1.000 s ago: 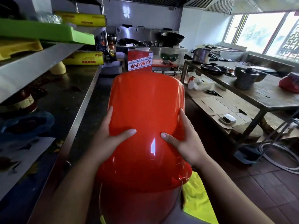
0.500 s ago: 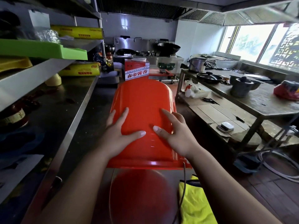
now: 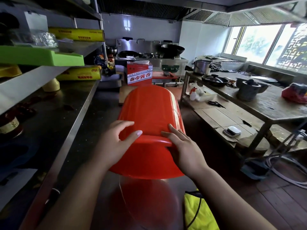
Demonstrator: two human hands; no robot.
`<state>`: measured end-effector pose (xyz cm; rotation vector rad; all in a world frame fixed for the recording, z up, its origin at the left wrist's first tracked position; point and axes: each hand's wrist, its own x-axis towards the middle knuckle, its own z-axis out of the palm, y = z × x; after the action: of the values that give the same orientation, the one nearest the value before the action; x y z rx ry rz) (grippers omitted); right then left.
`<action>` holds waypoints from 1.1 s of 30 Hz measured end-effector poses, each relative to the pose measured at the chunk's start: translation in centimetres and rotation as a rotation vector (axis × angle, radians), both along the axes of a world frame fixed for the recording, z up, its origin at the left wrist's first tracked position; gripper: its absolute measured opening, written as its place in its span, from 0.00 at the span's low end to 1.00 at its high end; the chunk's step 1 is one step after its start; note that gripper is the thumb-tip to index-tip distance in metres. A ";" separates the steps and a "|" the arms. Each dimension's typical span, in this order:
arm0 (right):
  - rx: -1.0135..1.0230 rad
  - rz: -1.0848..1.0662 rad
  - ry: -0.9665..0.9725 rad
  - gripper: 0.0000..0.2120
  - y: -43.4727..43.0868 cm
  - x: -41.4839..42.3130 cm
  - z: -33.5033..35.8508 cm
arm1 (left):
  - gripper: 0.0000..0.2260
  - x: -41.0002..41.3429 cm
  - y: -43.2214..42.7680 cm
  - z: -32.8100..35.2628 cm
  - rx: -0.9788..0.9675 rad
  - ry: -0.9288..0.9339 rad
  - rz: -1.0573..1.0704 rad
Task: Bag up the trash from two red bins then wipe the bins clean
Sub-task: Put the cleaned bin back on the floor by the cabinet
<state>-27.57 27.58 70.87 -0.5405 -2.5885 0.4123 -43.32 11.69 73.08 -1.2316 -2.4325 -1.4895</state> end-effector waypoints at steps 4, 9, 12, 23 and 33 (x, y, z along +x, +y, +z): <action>-0.014 -0.153 0.116 0.20 0.4 -0.5 0.5 | 0.31 -0.1 -1.2 -1.6 0.009 0.038 0.049; -0.013 -0.238 0.166 0.21 0.4 -0.1 2.0 | 0.37 0.2 -1.7 -2.5 -0.175 0.196 0.111; -0.011 -0.248 0.178 0.23 0.2 0.2 4.2 | 0.38 0.6 -1.7 -1.7 -0.174 0.320 0.190; -0.250 -0.391 0.065 0.26 0.5 -0.2 9.1 | 0.31 2.8 -2.0 3.3 -0.277 0.398 0.137; -0.375 -0.593 0.043 0.17 -0.1 2.7 6.2 | 0.28 4.4 -3.9 1.8 -0.467 0.271 0.121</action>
<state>-24.90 27.48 77.07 -1.3575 -2.1691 0.6850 -38.96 7.74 74.89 -1.2195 -2.6804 -0.6861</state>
